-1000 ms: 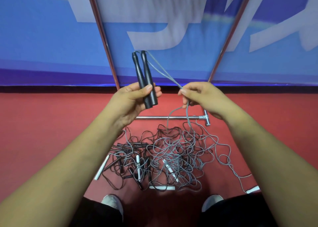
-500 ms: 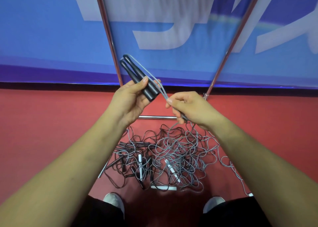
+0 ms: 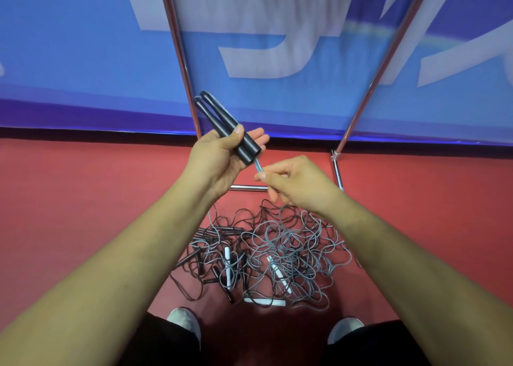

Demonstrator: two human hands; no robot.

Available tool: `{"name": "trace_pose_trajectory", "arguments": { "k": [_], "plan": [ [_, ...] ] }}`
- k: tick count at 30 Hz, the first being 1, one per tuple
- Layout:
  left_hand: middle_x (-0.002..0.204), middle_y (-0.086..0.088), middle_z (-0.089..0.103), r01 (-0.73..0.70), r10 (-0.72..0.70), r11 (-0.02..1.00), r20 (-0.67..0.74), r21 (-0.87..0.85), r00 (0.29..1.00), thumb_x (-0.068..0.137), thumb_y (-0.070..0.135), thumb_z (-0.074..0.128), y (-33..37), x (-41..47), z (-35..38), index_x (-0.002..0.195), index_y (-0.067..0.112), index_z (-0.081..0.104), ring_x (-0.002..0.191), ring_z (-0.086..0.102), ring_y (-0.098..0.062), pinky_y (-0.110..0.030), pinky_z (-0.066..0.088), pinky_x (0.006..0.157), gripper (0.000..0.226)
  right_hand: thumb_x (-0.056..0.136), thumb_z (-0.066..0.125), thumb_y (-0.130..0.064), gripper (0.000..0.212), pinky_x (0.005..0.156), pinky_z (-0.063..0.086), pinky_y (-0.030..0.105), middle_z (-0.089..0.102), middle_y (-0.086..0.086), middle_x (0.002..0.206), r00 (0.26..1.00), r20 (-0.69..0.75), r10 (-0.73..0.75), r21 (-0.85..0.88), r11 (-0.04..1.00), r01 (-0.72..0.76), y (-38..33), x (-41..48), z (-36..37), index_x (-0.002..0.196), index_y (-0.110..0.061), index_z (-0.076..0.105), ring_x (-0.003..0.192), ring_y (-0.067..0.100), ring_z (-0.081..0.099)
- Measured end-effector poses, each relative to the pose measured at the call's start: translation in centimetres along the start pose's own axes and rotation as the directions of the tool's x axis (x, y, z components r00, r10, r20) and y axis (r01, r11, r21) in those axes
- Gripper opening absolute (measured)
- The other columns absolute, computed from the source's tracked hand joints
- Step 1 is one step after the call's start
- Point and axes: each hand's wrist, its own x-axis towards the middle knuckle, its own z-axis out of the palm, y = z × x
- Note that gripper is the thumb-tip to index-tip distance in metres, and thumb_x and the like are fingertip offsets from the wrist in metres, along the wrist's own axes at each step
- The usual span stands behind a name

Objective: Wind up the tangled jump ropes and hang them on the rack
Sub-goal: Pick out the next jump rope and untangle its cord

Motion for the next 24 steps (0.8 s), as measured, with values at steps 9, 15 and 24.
{"name": "trace_pose_trajectory", "arguments": {
  "k": [9, 15, 24],
  "plan": [
    [0.084, -0.011, 0.064, -0.023, 0.040, 0.992, -0.141, 0.120, 0.989, 0.099, 0.003, 0.055, 1.0, 1.2, -1.5, 0.103, 0.000, 0.058, 0.066, 0.072, -0.019, -0.029, 0.060, 0.065, 0.006, 0.101, 0.053, -0.014, 0.026, 0.054, 0.050, 0.031, 0.065, 0.005, 0.069, 0.974, 0.215, 0.072, -0.199, 0.980, -0.029, -0.7, -1.3, 0.4, 0.127, -0.015, 0.056, 0.053, 0.018, 0.066],
    [0.084, -0.011, 0.067, -0.041, 0.086, 0.932, -0.111, 0.361, 0.990, 0.100, 0.007, 0.057, 0.5, 1.2, -2.0, 0.098, 0.003, 0.060, 0.072, 0.074, -0.023, -0.032, 0.060, 0.070, 0.005, 0.099, 0.058, -0.015, 0.026, 0.052, 0.050, 0.032, 0.053, -0.009, 0.048, 0.952, 0.304, 0.043, -0.312, 0.948, 0.057, -2.3, -2.0, 0.0, 0.124, -0.017, 0.063, 0.061, 0.017, 0.072],
    [0.097, -0.026, 0.070, 0.095, -0.084, 0.960, -0.051, 0.264, 0.995, 0.101, 0.006, 0.053, 0.0, 0.7, -1.5, 0.103, -0.001, 0.054, 0.078, 0.075, -0.030, -0.033, 0.062, 0.067, 0.007, 0.090, 0.069, -0.020, 0.012, 0.064, 0.050, 0.040, 0.068, 0.011, 0.076, 0.964, 0.255, -0.076, -0.360, 0.918, 0.167, -4.0, -2.7, -1.3, 0.098, -0.013, 0.074, 0.066, 0.032, 0.056]
  ]
}}
